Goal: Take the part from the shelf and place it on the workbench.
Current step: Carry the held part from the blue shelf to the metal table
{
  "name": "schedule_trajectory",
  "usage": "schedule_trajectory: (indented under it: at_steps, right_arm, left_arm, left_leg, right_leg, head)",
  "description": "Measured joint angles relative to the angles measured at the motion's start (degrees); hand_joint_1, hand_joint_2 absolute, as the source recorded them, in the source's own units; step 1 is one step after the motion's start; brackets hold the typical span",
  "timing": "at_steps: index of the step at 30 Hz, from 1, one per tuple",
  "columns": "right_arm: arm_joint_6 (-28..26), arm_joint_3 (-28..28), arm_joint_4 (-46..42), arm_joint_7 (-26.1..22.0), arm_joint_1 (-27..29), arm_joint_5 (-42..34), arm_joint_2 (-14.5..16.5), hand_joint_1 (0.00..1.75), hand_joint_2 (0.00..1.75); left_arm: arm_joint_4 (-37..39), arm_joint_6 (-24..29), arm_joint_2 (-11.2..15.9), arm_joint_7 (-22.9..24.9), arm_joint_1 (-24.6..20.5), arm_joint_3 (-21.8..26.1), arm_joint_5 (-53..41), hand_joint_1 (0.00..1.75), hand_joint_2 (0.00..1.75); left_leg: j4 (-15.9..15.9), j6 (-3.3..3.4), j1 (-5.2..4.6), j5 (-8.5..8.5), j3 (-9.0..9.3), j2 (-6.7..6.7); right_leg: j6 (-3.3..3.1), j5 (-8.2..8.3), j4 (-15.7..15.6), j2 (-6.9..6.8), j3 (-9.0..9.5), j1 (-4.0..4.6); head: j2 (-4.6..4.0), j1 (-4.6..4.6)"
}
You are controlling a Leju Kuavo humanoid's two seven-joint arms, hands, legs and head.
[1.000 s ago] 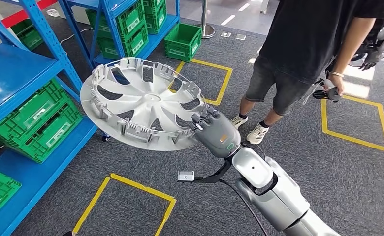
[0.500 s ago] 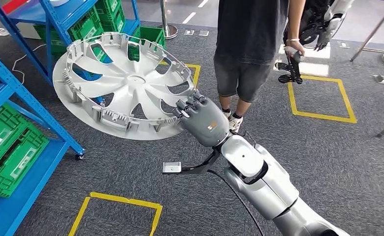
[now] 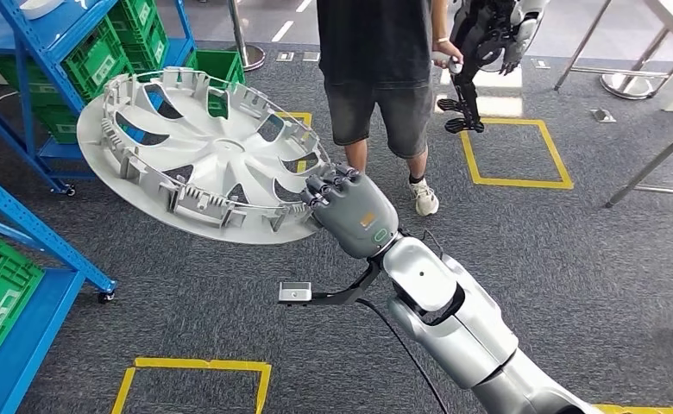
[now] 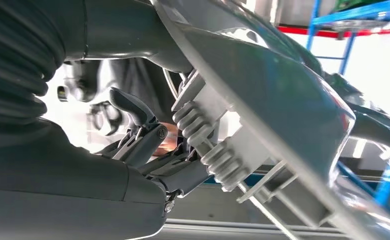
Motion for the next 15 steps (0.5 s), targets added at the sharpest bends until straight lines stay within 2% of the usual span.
schedule_trajectory:
  at_steps: [1,2,4,6,8,9,10,11,12,13,15]
  right_arm:
    - [0.0,0.0,0.0,0.2,0.1,0.2,0.0,1.75,1.75]
    - [-0.1,-0.1,0.0,0.5,0.3,0.4,0.0,1.75,1.75]
    - [-0.1,-0.4,-0.1,1.1,1.0,0.8,0.0,1.75,1.75]
    - [0.0,-0.9,-0.3,1.5,1.5,1.2,0.1,1.75,1.75]
    - [0.3,-1.0,-0.4,1.7,1.7,1.3,0.1,1.75,1.75]
    - [0.4,-1.0,-0.4,1.7,1.8,1.3,0.2,1.75,1.75]
    - [0.5,-1.0,-0.4,1.7,1.8,1.3,0.2,1.75,1.75]
    - [0.6,-1.0,-0.4,1.7,1.8,1.2,0.2,1.75,1.75]
    - [0.8,-1.0,-0.4,1.7,1.8,1.2,0.2,1.75,1.75]
    - [1.0,-1.1,-0.4,1.7,1.8,1.1,0.3,1.75,1.75]
    - [1.1,-1.1,-0.5,1.6,1.8,0.6,0.3,1.75,1.75]
  left_arm:
    - [0.0,-0.1,0.0,0.1,0.0,0.1,0.1,0.0,1.75]
    - [0.0,-0.3,0.0,0.2,0.0,0.2,0.1,0.0,1.75]
    - [0.0,-0.6,0.0,0.6,0.0,0.4,0.2,0.0,1.75]
    - [0.0,-0.9,0.1,1.1,0.0,0.5,0.0,0.0,1.75]
    - [0.0,-1.2,0.4,1.6,0.1,0.6,-0.3,0.0,1.75]
    - [0.1,-1.4,0.6,1.8,0.2,0.6,-0.3,0.0,1.75]
    - [0.1,-1.6,0.8,1.8,0.2,0.6,-0.3,0.0,1.75]
    - [0.1,-1.9,1.1,1.7,0.3,0.6,-0.3,0.0,1.75]
    - [0.1,-2.3,1.3,1.6,0.3,0.6,-0.4,0.0,1.75]
    - [0.0,-2.8,1.6,1.3,0.2,0.6,-0.4,0.0,1.75]
    - [0.0,-4.2,1.9,0.5,0.2,0.6,-0.6,0.0,1.75]
  left_leg:
    - [0.0,-0.26,-0.05,-0.11,0.11,0.45]
    - [-0.1,-0.55,-0.08,-0.19,0.24,0.93]
    - [-0.4,-1.17,-0.01,-0.36,0.52,1.68]
    - [1.1,-1.61,0.09,-1.61,0.15,-0.08]
    - [6.9,-1.88,0.17,-4.82,-2.4,-2.79]
    - [10.8,-2.01,0.18,-6.47,-4.3,-3.34]
    - [13.8,-2.16,0.2,-7.34,-5.89,-3.55]
    - [15.0,-2.3,0.26,-7.12,-6.7,-3.6]
    - [14.0,-2.43,0.36,-5.79,-6.44,-3.67]
    - [10.9,-2.61,0.55,-3.65,-5.16,-3.98]
    - [3.6,-2.91,1.09,-0.53,-1.83,-6.11]
  right_leg:
    - [-0.37,0.4,-2.1,-0.78,1.11,0.37]
    - [-0.62,0.36,-2.8,-0.91,1.37,0.65]
    - [-1.03,0.75,-3.3,0.36,1.47,0.55]
    - [-1.61,1.24,-4.1,1.5,1.92,0.08]
    - [-2.02,1.42,-4.5,2.66,2.19,-0.2]
    - [-2.12,1.42,-4.5,3.34,2.2,-0.23]
    - [-2.14,1.4,-4.4,4.11,2.21,-0.26]
    - [-2.11,1.36,-4.4,4.9,2.24,-0.33]
    - [-2.0,1.3,-4.2,5.68,2.26,-0.46]
    - [-1.79,1.17,-4.0,6.45,2.28,-0.65]
    - [-1.06,0.72,-3.1,7.86,1.98,-0.95]
  head:
    - [0.0,-0.02]
    - [0.0,-0.02]
    - [0.0,-0.01]
    - [0.0,-0.05]
    - [0.0,-0.16]
    - [0.0,-0.22]
    - [0.0,-0.23]
    - [0.0,-0.23]
    - [0.0,-0.23]
    - [0.0,-0.23]
    - [0.0,-0.29]
